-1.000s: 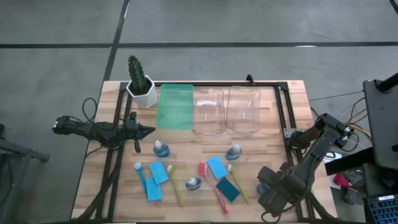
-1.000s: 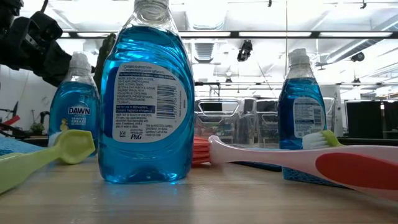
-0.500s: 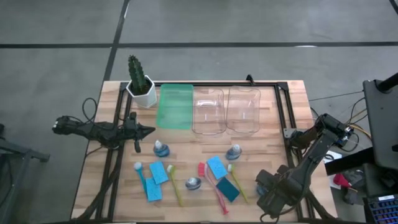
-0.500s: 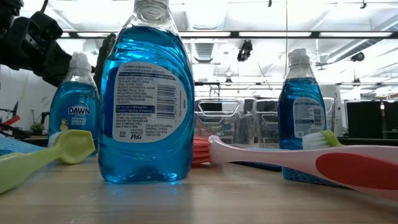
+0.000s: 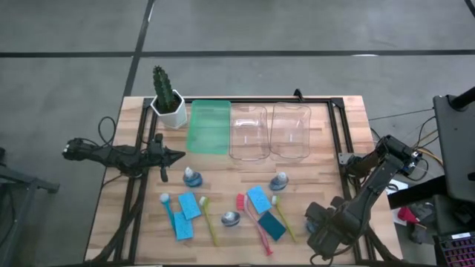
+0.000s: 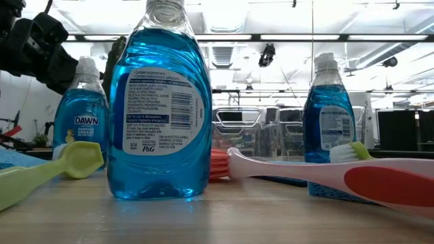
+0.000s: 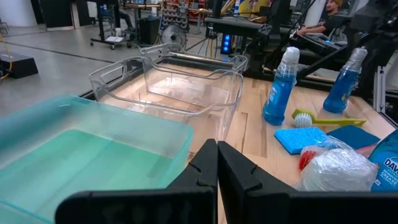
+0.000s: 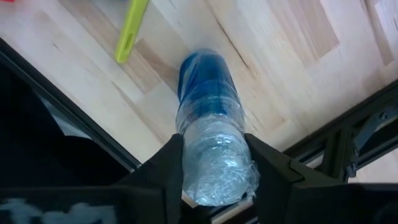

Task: Pick & Place Kitchen Sink Supplies
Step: Put the blue dishwashing liquid bottle into the right transparent bin

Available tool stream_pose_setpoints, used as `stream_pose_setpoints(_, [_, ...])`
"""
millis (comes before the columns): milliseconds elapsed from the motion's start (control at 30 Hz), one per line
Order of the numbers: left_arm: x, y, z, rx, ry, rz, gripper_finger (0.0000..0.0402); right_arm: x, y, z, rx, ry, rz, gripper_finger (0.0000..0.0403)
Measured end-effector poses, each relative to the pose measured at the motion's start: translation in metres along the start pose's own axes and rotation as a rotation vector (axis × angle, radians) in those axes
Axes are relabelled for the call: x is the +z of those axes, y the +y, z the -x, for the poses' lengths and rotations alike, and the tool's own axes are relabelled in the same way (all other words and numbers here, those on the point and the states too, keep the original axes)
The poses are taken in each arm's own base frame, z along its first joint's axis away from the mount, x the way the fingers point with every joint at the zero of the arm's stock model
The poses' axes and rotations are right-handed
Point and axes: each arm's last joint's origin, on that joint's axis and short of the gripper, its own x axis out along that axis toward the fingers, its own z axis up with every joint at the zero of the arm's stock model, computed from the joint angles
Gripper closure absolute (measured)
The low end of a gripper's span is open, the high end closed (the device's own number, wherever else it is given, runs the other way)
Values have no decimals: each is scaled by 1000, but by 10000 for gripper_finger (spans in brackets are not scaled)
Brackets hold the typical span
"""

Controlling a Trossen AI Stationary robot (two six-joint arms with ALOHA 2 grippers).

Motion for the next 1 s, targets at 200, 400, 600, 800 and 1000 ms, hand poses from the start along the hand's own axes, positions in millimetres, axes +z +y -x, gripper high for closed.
stream_pose_setpoints(200, [0,0,0,0,0,0,396,1,-1,1,-1,-1,29,277])
stream_pose_setpoints(400, [0,0,0,0,0,0,396,11,-7,8,-30,-16,46,276])
stream_pose_setpoints(600, [0,0,0,0,0,0,396,26,-15,24,-75,-10,98,275])
stream_pose_setpoints(800, [0,0,0,0,0,0,396,46,-33,54,-38,-82,130,275])
stream_pose_setpoints(1000, [0,0,0,0,0,0,396,65,-66,86,62,-189,90,274])
